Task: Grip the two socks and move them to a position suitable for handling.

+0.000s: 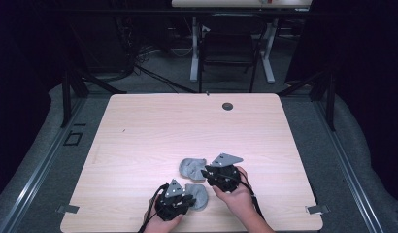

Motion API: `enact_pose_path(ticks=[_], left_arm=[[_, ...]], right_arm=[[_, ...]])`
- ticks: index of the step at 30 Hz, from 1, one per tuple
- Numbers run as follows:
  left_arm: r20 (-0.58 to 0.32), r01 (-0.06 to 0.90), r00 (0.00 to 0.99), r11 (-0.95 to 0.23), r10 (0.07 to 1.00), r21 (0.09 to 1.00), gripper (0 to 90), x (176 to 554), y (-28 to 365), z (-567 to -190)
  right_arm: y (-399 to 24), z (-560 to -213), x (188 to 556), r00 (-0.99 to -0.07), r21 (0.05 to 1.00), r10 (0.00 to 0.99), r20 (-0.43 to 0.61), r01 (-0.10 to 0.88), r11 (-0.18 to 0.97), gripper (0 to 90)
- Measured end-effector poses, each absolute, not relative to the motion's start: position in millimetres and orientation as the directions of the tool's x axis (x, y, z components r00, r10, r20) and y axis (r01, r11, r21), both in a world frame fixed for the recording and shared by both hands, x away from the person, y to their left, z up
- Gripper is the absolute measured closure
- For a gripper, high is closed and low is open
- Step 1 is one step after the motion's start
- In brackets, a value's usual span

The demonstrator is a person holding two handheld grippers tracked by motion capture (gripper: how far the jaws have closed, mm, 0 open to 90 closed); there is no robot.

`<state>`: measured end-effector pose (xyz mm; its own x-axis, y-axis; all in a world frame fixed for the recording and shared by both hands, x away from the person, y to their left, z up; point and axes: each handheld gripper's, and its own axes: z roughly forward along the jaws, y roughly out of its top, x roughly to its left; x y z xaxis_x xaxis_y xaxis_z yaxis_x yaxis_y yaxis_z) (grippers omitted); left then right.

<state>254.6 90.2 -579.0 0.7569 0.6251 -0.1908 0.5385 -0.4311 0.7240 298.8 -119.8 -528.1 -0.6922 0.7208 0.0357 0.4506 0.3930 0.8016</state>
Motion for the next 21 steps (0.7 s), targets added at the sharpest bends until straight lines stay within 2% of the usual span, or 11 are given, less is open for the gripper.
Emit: enact_pose_path(ticks=[10,17,21], left_arm=[[-0.177,0.51,0.769,-0.421,0.614,0.75,71.6,253.8,95.5,-568.9],[-0.171,0.504,0.764,-0.41,0.622,0.76,69.0,256.4,99.3,-565.1],[-0.172,0.503,0.762,-0.403,0.624,0.764,67.6,258.7,99.5,-563.3]], right_arm=[[-146.1,-521.9,262.2,-0.675,0.815,0.736,0.044,0.45,0.364,71.9],[-162.5,-528.7,263.3,-0.669,0.817,0.74,0.066,0.462,0.345,71.8],[-166.6,-532.8,266.9,-0.659,0.813,0.749,0.069,0.472,0.34,68.6]])
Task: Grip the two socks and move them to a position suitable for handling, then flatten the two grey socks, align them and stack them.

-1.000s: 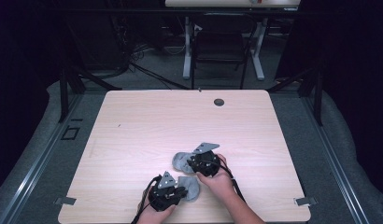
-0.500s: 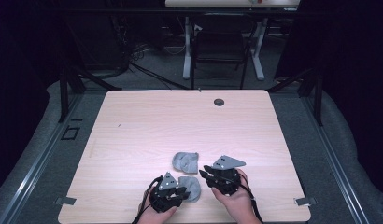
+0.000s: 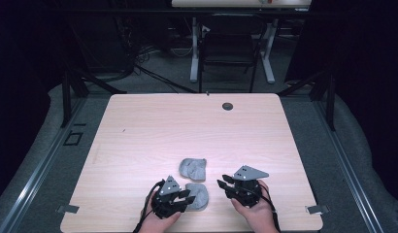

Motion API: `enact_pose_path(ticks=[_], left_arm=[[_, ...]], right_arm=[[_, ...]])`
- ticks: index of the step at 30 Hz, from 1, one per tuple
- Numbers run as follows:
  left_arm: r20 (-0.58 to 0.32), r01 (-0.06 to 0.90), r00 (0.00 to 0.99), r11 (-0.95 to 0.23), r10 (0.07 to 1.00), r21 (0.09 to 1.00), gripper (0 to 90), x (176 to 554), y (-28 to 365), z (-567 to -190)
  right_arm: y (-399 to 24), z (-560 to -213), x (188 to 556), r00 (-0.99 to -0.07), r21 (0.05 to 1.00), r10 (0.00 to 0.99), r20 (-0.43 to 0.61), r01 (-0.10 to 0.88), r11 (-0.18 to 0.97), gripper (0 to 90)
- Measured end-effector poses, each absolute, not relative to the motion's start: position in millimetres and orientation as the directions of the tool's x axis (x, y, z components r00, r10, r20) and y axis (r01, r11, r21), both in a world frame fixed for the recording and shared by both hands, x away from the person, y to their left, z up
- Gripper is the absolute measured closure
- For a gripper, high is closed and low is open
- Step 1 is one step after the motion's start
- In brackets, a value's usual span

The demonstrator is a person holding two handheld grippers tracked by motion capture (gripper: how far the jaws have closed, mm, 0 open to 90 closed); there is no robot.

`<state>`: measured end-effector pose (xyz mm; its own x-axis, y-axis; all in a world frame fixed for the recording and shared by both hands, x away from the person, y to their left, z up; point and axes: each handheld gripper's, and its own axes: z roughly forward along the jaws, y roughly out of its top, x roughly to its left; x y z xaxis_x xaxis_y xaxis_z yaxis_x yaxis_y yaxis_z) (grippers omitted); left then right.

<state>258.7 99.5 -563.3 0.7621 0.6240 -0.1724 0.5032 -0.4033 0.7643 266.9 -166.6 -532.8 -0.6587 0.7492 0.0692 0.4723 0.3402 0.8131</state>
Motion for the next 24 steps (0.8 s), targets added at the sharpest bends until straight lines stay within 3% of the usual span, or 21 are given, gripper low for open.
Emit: enact_pose_path(ticks=[6,24], left_arm=[[-0.171,0.494,0.775,-0.414,0.609,0.765,66.5,260.1,91.5,-563.0],[-0.147,0.477,0.795,-0.456,0.588,0.751,62.2,260.9,60.2,-566.5]], right_arm=[[-165.6,-538.6,269.2,-0.658,0.804,0.751,0.056,0.475,0.357,59.8],[-178.6,-538.1,275.9,-0.623,0.827,0.775,0.107,0.488,0.279,48.3]])
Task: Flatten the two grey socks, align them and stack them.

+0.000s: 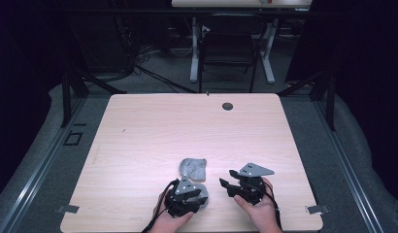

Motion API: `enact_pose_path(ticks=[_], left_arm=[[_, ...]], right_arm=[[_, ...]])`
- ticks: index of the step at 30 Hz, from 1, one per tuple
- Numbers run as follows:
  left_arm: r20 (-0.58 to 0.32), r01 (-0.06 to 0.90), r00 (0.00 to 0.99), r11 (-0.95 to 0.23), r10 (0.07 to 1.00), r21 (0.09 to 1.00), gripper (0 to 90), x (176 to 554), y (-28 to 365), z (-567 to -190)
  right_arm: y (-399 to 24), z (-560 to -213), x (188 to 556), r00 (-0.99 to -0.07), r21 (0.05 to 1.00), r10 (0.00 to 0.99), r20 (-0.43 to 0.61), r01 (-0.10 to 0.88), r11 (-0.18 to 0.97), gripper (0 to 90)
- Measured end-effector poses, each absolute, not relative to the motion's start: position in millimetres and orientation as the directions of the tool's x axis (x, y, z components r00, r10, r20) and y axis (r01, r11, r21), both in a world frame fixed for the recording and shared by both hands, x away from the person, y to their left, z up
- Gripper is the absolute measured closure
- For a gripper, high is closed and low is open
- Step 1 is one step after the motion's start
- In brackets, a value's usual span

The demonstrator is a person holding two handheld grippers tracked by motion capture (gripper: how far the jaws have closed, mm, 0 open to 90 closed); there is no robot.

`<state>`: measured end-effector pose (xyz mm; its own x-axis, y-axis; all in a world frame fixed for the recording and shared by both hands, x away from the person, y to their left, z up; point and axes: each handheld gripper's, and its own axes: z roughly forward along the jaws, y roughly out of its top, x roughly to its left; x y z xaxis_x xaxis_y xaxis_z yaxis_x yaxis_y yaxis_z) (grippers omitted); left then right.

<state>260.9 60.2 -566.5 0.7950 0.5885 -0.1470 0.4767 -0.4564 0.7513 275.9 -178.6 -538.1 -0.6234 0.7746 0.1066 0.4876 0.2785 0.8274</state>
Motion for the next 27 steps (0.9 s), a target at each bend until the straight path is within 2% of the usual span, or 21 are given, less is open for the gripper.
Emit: enact_pose_path(ticks=[8,18,27], left_arm=[[-0.114,0.468,0.797,-0.486,0.594,0.738,63.7,261.5,51.0,-570.7],[-0.105,0.463,0.805,-0.507,0.584,0.727,79.7,261.0,50.4,-573.9],[-0.123,0.465,0.805,-0.489,0.581,0.738,86.4,261.5,53.6,-570.7]], right_arm=[[-180.4,-536.4,275.8,-0.618,0.827,0.78,0.096,0.486,0.282,53.6],[-179.7,-535.4,275.2,-0.636,0.823,0.766,0.091,0.481,0.302,59.4],[-178.8,-536.8,273.8,-0.644,0.814,0.76,0.083,0.484,0.321,64.3]])
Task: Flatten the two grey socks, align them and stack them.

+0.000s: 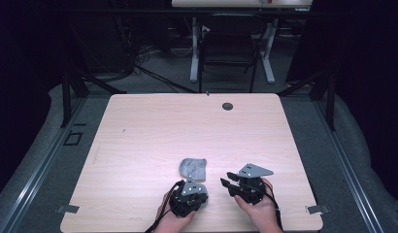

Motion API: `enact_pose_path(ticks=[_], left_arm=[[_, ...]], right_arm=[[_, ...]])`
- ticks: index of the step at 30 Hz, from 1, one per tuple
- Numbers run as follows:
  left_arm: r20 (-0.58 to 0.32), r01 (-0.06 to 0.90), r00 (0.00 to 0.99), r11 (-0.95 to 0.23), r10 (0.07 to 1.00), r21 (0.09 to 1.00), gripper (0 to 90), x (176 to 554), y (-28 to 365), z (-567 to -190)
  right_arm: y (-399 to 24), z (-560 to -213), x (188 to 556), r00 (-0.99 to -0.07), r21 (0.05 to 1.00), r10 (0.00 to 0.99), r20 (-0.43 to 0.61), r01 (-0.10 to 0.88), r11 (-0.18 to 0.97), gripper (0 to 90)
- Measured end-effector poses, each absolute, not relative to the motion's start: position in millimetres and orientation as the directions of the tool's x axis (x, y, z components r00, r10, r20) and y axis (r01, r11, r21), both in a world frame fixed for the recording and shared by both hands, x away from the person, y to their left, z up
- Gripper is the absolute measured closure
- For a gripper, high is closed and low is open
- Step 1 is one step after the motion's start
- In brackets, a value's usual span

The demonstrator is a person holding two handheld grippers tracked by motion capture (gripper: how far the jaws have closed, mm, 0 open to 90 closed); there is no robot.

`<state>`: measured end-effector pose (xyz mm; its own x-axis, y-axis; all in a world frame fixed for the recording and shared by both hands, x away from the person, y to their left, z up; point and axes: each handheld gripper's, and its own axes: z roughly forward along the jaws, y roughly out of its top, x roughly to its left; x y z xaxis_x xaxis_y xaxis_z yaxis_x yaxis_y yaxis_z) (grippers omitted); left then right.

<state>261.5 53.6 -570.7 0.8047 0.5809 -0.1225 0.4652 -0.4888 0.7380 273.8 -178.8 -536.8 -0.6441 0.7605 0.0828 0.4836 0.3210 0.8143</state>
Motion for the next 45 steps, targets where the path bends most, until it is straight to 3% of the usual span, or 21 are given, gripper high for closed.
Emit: enact_pose_path(ticks=[11,20,45], left_arm=[[-0.142,0.456,0.803,-0.444,0.578,0.771,87.4,260.9,68.2,-554.1],[-0.151,0.444,0.804,-0.412,0.575,0.796,87.4,261.8,79.2,-544.4],[-0.151,0.441,0.795,-0.388,0.587,0.809,87.4,261.2,104.9,-538.6]], right_arm=[[-167.2,-545.9,273.5,-0.67,0.789,0.737,0.086,0.498,0.36,70.7],[-144.9,-555.4,270.3,-0.732,0.751,0.675,0.096,0.498,0.433,88.1],[-113.4,-577.5,268.7,-0.779,0.702,0.621,0.088,0.491,0.516,86.6]])
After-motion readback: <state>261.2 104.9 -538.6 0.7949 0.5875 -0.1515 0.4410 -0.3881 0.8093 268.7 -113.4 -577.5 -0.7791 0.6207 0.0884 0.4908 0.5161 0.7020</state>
